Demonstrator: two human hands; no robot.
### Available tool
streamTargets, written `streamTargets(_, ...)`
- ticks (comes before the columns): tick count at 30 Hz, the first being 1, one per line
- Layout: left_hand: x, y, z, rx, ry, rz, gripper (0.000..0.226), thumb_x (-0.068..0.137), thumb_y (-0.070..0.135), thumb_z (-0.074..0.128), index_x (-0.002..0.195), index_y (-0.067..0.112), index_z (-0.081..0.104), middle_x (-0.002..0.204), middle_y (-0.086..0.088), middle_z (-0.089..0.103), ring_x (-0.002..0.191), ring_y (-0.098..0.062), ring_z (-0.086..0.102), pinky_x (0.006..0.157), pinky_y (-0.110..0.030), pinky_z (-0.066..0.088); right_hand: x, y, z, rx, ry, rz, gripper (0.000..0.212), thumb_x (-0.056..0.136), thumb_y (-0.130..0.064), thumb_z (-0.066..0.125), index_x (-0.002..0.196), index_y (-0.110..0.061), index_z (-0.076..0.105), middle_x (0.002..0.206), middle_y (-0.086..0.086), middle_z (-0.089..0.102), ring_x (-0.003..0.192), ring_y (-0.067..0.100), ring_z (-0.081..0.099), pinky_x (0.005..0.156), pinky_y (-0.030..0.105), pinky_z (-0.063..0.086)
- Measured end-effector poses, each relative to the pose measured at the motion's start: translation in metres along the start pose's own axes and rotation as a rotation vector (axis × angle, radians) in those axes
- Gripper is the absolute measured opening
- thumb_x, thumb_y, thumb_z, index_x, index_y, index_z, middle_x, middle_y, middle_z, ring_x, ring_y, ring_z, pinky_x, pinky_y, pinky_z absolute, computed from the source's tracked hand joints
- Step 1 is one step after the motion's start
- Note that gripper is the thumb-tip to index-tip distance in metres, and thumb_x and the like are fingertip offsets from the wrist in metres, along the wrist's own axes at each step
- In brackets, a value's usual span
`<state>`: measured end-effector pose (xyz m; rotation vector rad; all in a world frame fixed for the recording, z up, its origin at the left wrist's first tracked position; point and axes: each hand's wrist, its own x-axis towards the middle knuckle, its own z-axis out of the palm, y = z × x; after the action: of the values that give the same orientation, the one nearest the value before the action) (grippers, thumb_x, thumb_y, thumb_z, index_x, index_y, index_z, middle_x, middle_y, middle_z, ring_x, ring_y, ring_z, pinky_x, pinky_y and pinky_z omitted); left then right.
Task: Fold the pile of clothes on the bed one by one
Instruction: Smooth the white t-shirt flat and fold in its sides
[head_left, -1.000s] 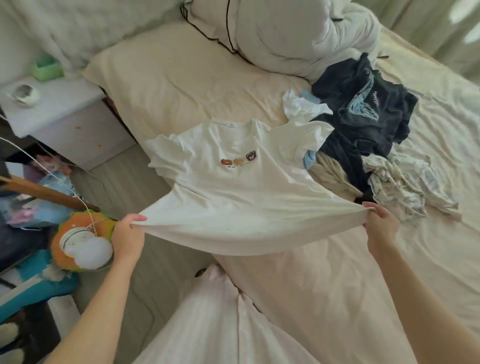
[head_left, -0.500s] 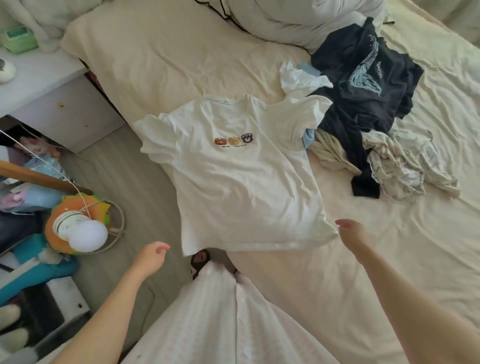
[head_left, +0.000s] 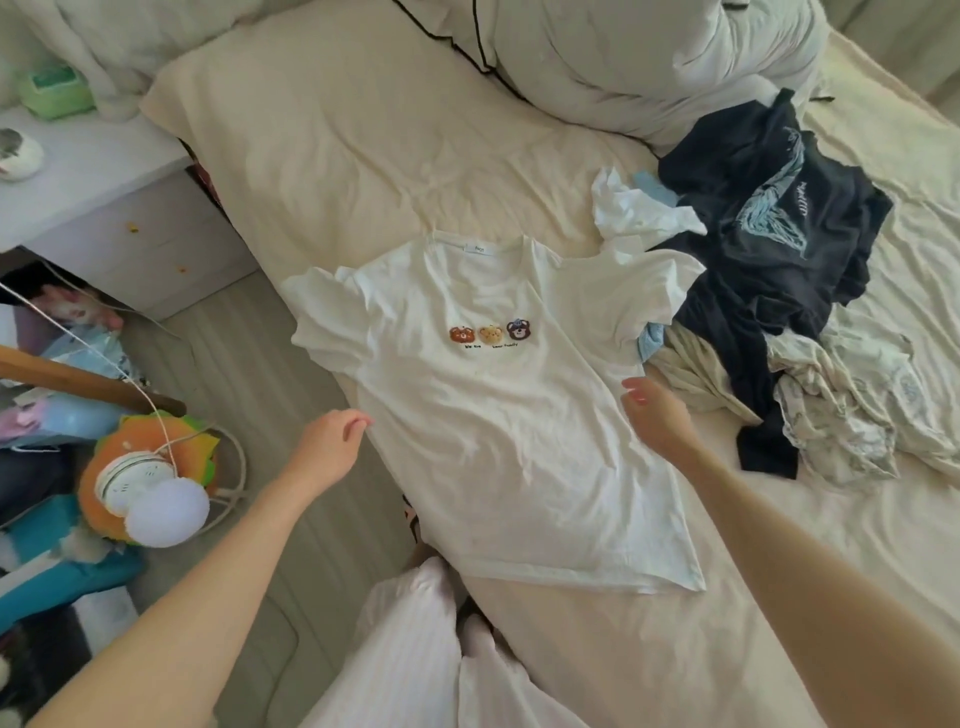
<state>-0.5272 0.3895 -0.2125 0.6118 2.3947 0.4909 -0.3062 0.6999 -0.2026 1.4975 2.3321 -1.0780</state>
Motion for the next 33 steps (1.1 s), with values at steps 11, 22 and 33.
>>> streamTargets(11, 0.264, 0.021, -0.021, 0.199, 0.166, 0.235, 0.029, 0.095, 0.008, 0.048, 0.119, 0.002, 0.061, 0.124, -0.018, 0.056, 0.114, -0.037, 0.05, 0.097, -0.047, 0.039, 0.225, -0.082, 0.023, -0.202, 0.017, -0.119, 0.034, 0.098, -0.016, 0.041, 0.13, -0.009, 0.052, 0.125, 0.016, 0.057, 0.112, 0.033, 0.055, 0.093, 0.035, 0.041)
streamTargets(22, 0.377, 0.013, 0.004, 0.123, 0.277, 0.167, 0.024, 0.093, 0.023, 0.056, 0.101, 0.002, 0.066, 0.095, -0.018, 0.061, 0.093, -0.035, 0.054, 0.079, -0.038, 0.04, 0.356, -0.11, 0.077, -0.314, -0.005, -0.172, 0.041, 0.096, -0.03, 0.052, 0.13, -0.007, 0.054, 0.135, 0.017, 0.051, 0.126, 0.034, 0.042, 0.104, 0.039, 0.03)
streamTargets(33, 0.411, 0.029, -0.048, 0.012, 0.28, 0.28, 0.019, 0.099, 0.02, 0.045, 0.099, 0.006, 0.059, 0.072, -0.015, 0.057, 0.071, -0.039, 0.056, 0.068, -0.045, 0.045, 0.375, -0.118, 0.024, -0.194, 0.315, -0.331, 0.021, 0.098, -0.02, 0.046, 0.097, -0.003, 0.059, 0.072, 0.016, 0.056, 0.074, 0.038, 0.056, 0.065, 0.039, 0.04)
